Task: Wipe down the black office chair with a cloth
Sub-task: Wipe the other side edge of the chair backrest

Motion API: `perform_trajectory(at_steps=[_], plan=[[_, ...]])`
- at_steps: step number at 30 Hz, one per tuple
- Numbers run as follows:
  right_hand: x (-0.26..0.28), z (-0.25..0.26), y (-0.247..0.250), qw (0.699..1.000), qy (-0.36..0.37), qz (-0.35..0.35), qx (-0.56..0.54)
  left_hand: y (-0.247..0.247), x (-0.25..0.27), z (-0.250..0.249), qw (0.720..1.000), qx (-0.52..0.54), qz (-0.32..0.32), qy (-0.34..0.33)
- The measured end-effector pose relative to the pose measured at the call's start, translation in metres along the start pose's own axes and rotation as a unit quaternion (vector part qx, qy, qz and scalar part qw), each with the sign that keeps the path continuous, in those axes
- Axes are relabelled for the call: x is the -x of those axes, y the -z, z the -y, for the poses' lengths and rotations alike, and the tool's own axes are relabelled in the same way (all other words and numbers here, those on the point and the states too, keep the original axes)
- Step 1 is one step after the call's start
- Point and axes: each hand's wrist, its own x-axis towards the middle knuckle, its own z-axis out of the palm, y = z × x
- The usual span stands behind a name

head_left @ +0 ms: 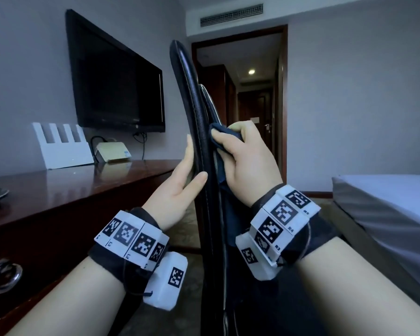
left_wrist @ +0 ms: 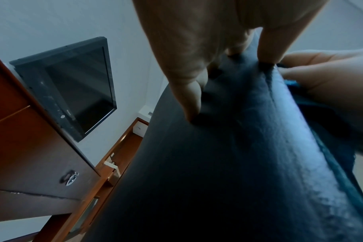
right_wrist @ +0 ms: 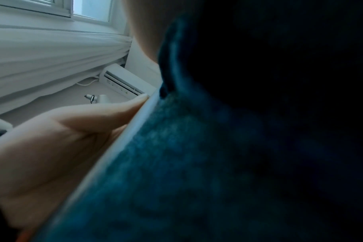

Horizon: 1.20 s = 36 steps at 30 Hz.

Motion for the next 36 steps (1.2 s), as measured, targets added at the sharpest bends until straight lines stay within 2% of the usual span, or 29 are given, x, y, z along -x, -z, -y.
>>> perform_trajectory(at_steps=[2,7,10,12,15,16,19,21,23,25,28,30,33,36], plan=[[0.012,0.000,-0.001,1.000,-0.010,0.012,0.007,0.001,0.001,0.001,1.000,0.018,0.005,0.007],[0.039,0.000,0.004,0.998,0.026,0.033,0.050,0.001,0.000,-0.001,0.999,0.034,0.004,0.023],[0.025,0.000,0.012,0.999,0.020,0.019,0.043,0.001,-0.001,-0.001,0.999,0.030,0.002,0.014],[0.005,0.001,0.015,0.999,-0.009,0.010,0.038,0.000,-0.001,0.000,1.000,0.022,0.000,0.011],[-0.006,0.002,0.006,0.990,-0.054,0.093,0.094,0.002,0.000,0.003,0.999,0.045,0.006,0.014],[-0.002,0.003,0.004,0.990,-0.053,0.096,0.093,0.003,0.001,0.004,0.999,0.049,0.008,0.015],[0.026,0.004,-0.001,0.994,-0.020,0.081,0.075,0.005,0.001,0.006,1.000,0.028,0.008,0.009],[0.047,-0.003,-0.003,0.992,-0.001,0.095,0.078,0.005,0.000,0.005,1.000,0.025,0.015,0.010],[0.059,-0.007,0.000,0.994,-0.029,0.105,0.028,0.005,-0.001,0.006,0.999,0.035,0.019,0.016],[0.057,-0.011,0.004,0.994,-0.043,0.102,-0.011,0.005,-0.001,0.006,0.999,0.040,0.015,0.015],[0.032,-0.009,0.009,0.998,-0.014,0.051,0.019,0.002,0.000,0.006,0.999,0.044,0.013,0.007],[0.018,-0.005,0.008,0.999,-0.015,0.047,0.021,0.002,0.000,0.007,0.999,0.046,0.013,0.005],[0.025,-0.004,0.000,0.997,-0.029,0.071,0.026,0.003,0.001,0.009,0.999,0.048,0.016,0.013],[0.057,-0.009,-0.004,0.990,-0.044,0.122,0.049,0.001,0.003,0.008,0.999,0.040,0.010,0.023]])
